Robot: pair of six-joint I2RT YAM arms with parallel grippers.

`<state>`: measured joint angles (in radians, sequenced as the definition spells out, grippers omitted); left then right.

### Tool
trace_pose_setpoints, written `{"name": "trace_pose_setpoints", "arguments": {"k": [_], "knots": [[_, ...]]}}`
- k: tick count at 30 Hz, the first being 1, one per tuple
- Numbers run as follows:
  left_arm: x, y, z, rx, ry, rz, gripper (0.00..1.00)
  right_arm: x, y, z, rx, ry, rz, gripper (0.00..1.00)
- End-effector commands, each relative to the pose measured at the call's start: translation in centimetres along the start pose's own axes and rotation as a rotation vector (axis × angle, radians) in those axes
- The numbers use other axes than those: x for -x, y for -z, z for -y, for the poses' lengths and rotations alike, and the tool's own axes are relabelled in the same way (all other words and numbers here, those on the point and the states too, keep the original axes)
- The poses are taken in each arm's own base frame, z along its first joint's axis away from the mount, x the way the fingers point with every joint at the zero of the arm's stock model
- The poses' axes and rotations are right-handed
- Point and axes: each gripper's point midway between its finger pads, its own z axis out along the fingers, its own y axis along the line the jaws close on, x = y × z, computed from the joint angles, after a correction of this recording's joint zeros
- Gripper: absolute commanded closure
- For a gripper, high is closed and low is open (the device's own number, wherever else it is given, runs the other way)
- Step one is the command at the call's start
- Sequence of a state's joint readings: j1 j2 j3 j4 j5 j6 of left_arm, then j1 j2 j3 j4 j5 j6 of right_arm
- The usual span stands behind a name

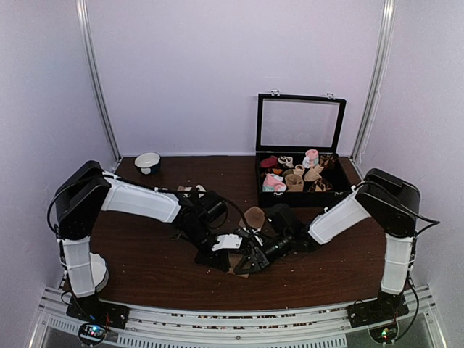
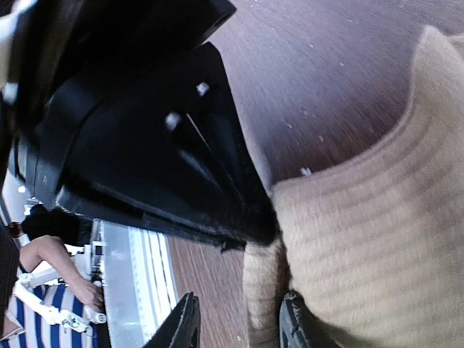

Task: Roll the socks
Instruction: Roll the sock at the center of the board.

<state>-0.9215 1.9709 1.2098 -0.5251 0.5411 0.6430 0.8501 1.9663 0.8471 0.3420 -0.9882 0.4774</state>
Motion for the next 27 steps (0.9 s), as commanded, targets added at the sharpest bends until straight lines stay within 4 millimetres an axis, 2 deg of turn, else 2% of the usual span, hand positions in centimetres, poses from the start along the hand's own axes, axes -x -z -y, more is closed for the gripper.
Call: {"name": "trace_pose_setpoints", "arguments": {"k": [1,5,10,13,17,18,20,21,24,25,27], "knots": [[-3.0,-1.3,1.9,-0.135,0.179,-0.063,0.96,-1.6,1.7,2.7,-0.173,-0.036,0.025,0.6],[-4.1,-1.4,2.9,-0.2,0.252,-0.084,0.99,-2.3,3.5,3.0,-0.262,-0.005,0.063,0.6],[-4.0,-1.1,2.9,-0.239,0.327,-0.09,1.0,-2.6,5.9,2.1,-0.352,0.104,0.143,0.59],[-3.6,-0.8,2.8,-0.273,0.377,-0.09,1.0,-2.5,7.2,1.0,-0.427,0.238,0.183,0.59],[-2.6,0.0,2.6,-0.338,0.454,-0.051,1.0,-1.4,9.3,-0.5,-0.649,0.493,0.265,0.56],[-2.7,0.0,2.6,-0.358,0.483,-0.047,1.0,-1.1,9.8,-0.7,-0.715,0.547,0.279,0.51],[-2.5,0.2,2.6,-0.397,0.529,-0.031,1.0,-0.1,11.7,-1.1,-0.856,0.593,0.342,0.03],[-2.4,0.3,2.5,-0.413,0.552,-0.026,1.0,0.6,13.1,-1.2,-0.937,0.582,0.41,0.0],[-2.6,0.4,2.4,-0.465,0.621,-0.012,1.0,2.2,17.1,-1.8,-1.044,0.51,0.619,0.0],[-2.8,0.3,2.3,-0.47,0.638,-0.013,1.0,2.5,17.8,-1.7,-1.04,0.464,0.664,0.0],[-3.1,0.1,2.1,-0.467,0.652,-0.02,1.0,2.5,16.8,-2.6,-0.905,0.473,0.685,0.0]]}}
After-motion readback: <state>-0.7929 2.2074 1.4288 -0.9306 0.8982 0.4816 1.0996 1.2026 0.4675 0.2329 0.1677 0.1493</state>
